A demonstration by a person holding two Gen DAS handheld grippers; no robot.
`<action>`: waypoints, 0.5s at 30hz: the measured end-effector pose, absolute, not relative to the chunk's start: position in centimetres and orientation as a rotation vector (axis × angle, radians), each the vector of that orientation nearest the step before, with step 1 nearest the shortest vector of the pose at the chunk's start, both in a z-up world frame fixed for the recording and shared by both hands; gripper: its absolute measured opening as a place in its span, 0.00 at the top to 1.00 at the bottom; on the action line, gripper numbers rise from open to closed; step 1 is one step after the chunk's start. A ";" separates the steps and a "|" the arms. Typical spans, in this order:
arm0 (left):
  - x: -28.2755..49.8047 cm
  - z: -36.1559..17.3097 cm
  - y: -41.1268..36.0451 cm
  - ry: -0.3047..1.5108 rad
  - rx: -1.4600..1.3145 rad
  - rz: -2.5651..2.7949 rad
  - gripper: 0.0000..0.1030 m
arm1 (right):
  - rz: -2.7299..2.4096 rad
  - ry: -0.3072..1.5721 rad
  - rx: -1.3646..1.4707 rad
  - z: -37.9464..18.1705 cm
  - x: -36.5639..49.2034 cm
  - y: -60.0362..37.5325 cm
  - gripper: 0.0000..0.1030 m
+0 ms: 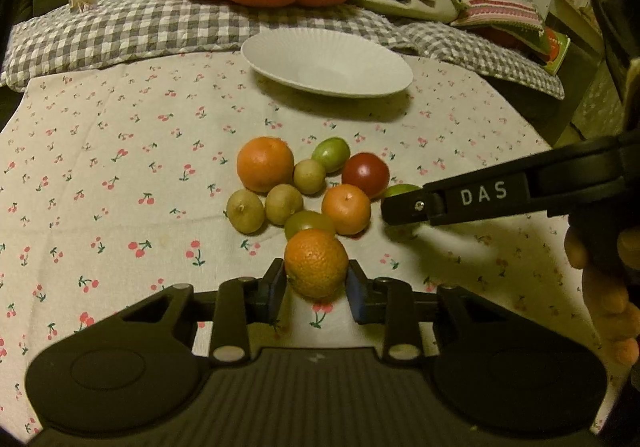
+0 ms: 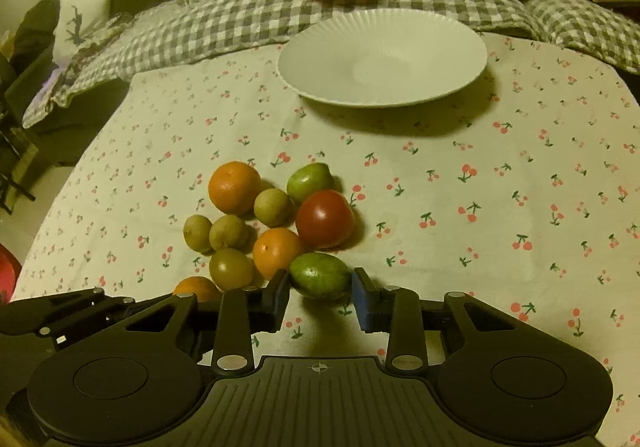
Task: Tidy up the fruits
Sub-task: 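Grasp a small orange with the left tool while the right tool grasps a green lime, then lift both held fruits and carry them over the white plate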
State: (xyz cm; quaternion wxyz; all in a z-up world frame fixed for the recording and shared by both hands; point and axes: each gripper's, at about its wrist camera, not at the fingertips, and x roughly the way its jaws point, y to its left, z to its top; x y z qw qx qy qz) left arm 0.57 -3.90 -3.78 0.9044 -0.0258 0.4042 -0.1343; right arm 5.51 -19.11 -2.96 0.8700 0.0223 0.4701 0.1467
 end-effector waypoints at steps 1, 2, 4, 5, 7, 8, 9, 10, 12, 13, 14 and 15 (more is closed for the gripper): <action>0.6 -3.6 -3.8 0.833 -0.058 -0.279 0.71 | 0.302 0.980 0.047 -2.9 5.5 -19.2 0.68; 0.5 -3.5 -3.7 0.830 -0.063 -0.280 0.71 | 0.297 0.975 0.048 -2.7 5.5 -19.4 0.68; 0.5 -3.2 -3.5 0.825 -0.072 -0.281 0.71 | 0.290 0.964 0.057 -2.4 5.4 -19.8 0.68; 0.5 -3.0 -3.3 0.820 -0.074 -0.280 0.71 | 0.289 0.959 0.063 -2.2 5.4 -20.0 0.68; 0.6 -2.6 -3.0 0.805 -0.075 -0.272 0.71 | 0.285 0.946 0.071 -1.9 5.4 -20.3 0.68; 0.6 -2.4 -2.8 0.793 -0.075 -0.267 0.71 | 0.283 0.941 0.073 -1.7 5.4 -20.4 0.68; 0.7 -2.2 -2.6 0.784 -0.076 -0.263 0.71 | 0.282 0.936 0.076 -1.6 5.4 -20.5 0.68; 0.7 -2.0 -2.4 0.774 -0.078 -0.259 0.71 | 0.281 0.932 0.079 -1.5 5.4 -20.6 0.68; 1.0 -1.5 -1.9 0.757 -0.092 -0.249 0.71 | 0.280 0.923 0.086 -1.3 5.4 -20.8 0.68; 1.2 -1.4 -1.8 0.752 -0.095 -0.243 0.71 | 0.281 0.917 0.088 -1.1 5.4 -20.9 0.68; 1.3 -1.3 -1.6 0.748 -0.098 -0.238 0.71 | 0.282 0.913 0.089 -1.1 5.4 -20.8 0.68; 1.5 -1.2 -1.5 0.747 -0.101 -0.233 0.71 | 0.282 0.910 0.094 -1.0 5.4 -20.9 0.68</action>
